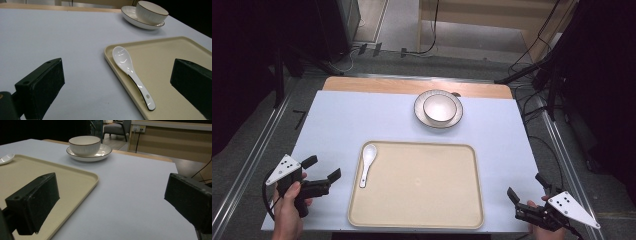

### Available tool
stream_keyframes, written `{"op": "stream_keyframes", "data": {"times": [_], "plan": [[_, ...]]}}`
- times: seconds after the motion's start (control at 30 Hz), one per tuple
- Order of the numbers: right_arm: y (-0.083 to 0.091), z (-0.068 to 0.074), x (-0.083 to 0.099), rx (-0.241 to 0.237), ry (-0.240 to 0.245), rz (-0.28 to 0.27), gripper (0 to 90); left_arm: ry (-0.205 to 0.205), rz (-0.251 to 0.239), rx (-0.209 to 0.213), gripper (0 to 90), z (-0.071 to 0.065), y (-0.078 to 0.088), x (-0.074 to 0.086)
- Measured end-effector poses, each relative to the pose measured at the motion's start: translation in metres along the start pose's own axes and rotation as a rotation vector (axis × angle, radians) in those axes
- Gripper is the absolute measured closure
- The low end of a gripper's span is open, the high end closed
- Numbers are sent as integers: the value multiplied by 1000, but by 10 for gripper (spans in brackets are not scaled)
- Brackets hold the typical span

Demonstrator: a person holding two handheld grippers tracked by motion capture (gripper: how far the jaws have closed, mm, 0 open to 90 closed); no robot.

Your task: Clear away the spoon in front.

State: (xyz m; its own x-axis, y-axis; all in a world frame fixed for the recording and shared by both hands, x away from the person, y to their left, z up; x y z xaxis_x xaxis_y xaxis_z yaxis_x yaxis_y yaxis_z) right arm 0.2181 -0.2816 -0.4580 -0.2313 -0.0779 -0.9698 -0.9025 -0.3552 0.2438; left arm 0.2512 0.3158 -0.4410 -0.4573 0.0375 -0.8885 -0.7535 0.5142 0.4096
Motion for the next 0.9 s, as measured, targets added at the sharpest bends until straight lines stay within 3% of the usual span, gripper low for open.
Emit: {"op": "stream_keyframes", "data": {"times": [0.13,0.37,0.6,0.9], "plan": [[0,0,0,1,-2,2,0,-14,2,-3,0,4,5,1],[1,0,0,2,-2,0,0,-5,-3,-42,0,16,15,2],[1,-2,0,5,-3,0,0,3,-10,-53,0,25,22,4],[2,-3,0,8,-8,-4,0,40,-37,-64,0,39,36,7]]}}
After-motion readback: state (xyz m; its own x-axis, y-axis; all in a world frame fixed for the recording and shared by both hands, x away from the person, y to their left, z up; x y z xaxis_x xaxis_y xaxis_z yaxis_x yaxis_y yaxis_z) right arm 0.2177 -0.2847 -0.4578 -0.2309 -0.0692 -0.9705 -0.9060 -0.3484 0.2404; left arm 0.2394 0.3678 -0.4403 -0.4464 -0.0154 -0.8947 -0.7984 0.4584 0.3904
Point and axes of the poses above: each handheld gripper's, and its own axes: y roughly backward along the jaws, x roughly out of its underside, z roughly to its left, the point moved 4 cm from there along -y, roughly forward along the jaws, and after that the axes turned 3 degrees about x, right-handed, at the moved point
